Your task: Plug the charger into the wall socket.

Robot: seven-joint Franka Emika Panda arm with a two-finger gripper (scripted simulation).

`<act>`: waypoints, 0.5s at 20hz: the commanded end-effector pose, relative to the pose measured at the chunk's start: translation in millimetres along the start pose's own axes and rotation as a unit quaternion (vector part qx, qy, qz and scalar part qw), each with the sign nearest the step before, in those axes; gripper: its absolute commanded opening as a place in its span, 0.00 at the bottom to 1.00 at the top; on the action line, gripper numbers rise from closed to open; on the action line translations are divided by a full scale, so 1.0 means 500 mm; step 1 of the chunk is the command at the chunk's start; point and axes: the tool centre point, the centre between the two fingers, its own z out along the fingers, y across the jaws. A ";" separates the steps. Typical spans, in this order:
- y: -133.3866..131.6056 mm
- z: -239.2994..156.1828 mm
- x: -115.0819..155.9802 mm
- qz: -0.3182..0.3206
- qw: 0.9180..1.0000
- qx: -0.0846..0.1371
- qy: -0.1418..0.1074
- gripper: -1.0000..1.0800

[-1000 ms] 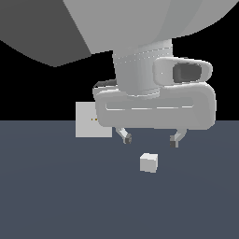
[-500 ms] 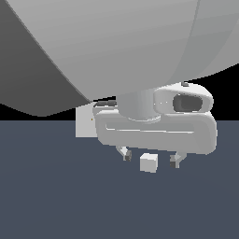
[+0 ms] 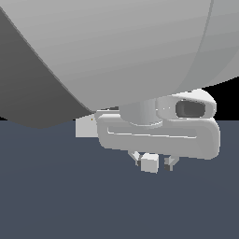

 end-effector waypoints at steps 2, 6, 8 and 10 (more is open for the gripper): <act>-0.008 0.002 -0.001 -0.002 1.000 0.002 0.000 0.00; -0.001 0.000 0.001 0.000 1.000 0.000 0.000 0.00; -0.007 -0.004 0.003 -0.005 1.000 0.003 0.001 0.00; -0.018 -0.011 0.006 -0.015 1.000 0.007 0.001 0.00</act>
